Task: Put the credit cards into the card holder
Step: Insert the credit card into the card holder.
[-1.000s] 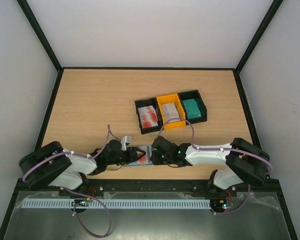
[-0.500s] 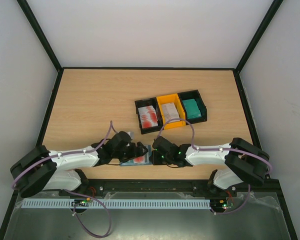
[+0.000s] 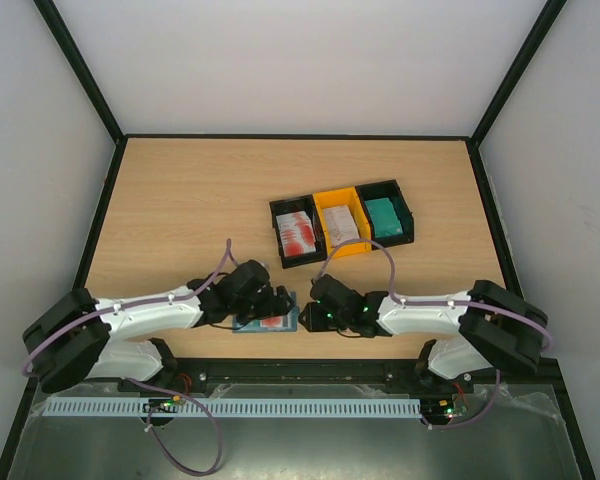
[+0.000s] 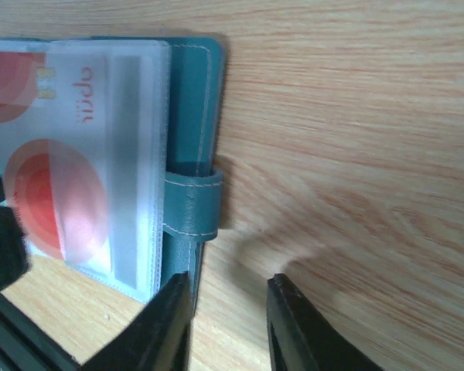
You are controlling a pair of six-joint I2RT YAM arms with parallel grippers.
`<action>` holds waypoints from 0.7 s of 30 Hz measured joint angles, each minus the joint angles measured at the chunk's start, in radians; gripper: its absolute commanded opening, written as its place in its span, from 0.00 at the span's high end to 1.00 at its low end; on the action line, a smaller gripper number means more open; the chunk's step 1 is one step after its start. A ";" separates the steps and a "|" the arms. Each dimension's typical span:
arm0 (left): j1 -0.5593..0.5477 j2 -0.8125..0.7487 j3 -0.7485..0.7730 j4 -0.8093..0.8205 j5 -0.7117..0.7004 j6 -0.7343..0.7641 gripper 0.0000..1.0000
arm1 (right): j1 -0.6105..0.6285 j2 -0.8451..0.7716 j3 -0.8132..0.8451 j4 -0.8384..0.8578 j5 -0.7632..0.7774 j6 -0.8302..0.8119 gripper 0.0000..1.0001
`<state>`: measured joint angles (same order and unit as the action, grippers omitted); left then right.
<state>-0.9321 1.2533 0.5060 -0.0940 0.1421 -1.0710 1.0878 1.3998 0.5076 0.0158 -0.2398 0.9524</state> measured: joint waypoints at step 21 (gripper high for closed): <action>-0.146 0.147 0.286 -0.355 -0.188 0.147 0.00 | 0.000 -0.170 -0.061 0.018 0.083 0.011 0.64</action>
<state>-1.0779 1.4002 0.7921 -0.4488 -0.0460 -0.9241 1.0882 1.2297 0.4461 0.0338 -0.1570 0.9634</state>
